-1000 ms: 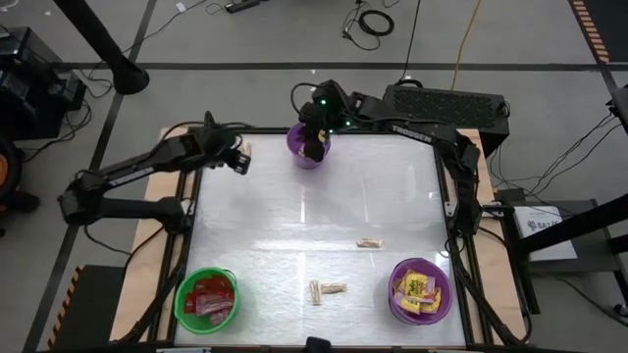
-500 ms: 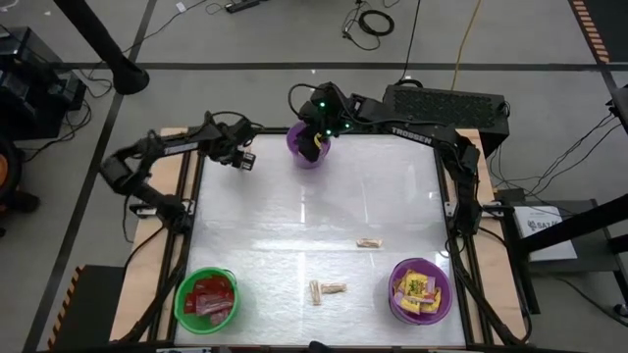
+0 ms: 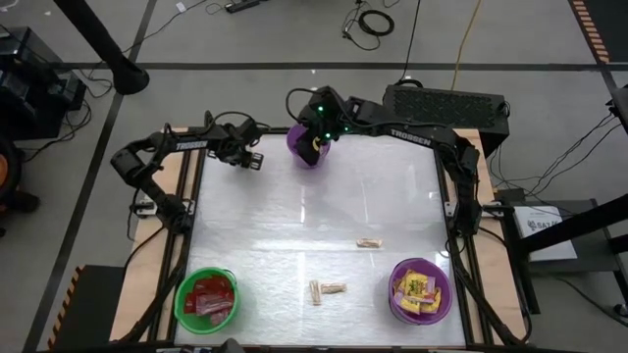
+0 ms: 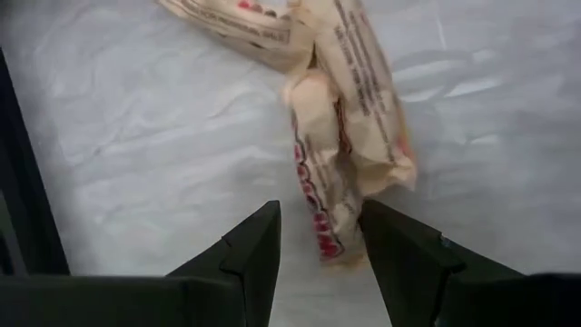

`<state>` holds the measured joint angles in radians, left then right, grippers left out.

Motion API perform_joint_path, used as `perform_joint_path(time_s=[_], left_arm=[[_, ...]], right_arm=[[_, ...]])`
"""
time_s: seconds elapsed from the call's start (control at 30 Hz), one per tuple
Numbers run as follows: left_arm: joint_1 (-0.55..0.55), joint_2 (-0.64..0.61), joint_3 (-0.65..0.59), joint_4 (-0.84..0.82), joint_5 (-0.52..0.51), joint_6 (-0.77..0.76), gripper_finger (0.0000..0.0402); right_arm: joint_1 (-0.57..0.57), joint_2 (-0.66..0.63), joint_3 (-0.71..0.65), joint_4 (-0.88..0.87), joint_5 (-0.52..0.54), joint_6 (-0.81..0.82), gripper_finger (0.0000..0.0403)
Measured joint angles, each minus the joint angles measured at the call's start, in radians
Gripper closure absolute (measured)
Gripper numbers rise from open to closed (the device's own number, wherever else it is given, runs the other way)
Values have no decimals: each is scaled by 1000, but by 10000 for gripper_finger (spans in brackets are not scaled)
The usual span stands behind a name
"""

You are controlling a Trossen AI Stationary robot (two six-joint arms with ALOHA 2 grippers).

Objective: Sort candy by brand, put in halloween buckets
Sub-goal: Put the white chocolate into the top purple bucket

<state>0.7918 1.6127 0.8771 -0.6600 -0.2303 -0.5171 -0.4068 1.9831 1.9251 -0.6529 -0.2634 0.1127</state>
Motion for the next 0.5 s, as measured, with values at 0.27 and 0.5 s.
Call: perform_joint_path(time_s=[0.27, 0.5], left_arm=[[0, 0, 0, 8, 2, 3, 237], [0, 0, -39, 24, 2, 1, 237]], right_arm=[[2, 1, 0, -41, -1, -29, 298], [2, 1, 0, -61, -1, -47, 298]])
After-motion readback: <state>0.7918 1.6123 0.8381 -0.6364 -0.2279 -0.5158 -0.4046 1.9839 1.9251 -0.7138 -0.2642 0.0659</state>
